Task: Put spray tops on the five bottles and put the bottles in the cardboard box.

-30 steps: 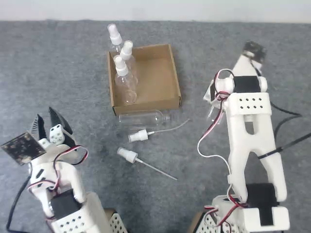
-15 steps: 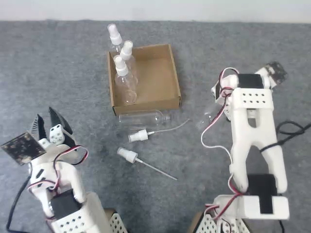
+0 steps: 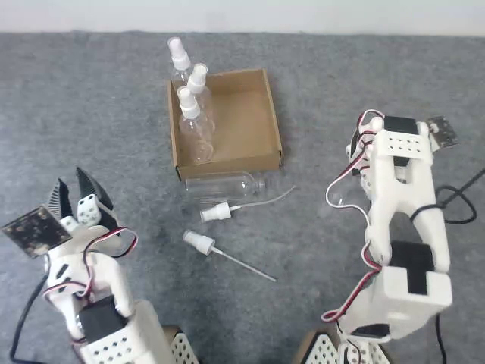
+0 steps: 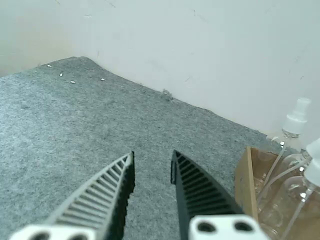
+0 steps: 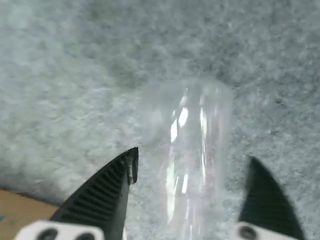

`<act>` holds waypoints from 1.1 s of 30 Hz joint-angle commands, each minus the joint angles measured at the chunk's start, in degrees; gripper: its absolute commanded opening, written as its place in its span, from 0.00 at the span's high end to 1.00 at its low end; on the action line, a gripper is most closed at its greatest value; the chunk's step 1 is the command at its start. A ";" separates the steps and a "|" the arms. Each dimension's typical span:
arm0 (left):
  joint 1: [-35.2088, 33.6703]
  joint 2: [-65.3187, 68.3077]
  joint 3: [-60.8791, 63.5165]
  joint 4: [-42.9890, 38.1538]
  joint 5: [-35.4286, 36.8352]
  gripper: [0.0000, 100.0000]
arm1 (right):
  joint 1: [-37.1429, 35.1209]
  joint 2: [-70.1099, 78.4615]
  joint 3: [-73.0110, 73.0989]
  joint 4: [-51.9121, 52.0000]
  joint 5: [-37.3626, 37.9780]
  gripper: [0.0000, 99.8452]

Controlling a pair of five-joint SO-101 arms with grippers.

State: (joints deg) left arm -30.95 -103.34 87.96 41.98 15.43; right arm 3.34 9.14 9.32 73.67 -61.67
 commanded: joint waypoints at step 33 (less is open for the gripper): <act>-0.09 -1.05 -0.22 -2.11 0.62 0.89 | -4.62 -11.12 -2.55 13.49 15.65 0.64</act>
State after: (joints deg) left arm -30.95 -103.34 87.96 41.89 15.43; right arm -0.70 1.85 9.32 83.87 -52.35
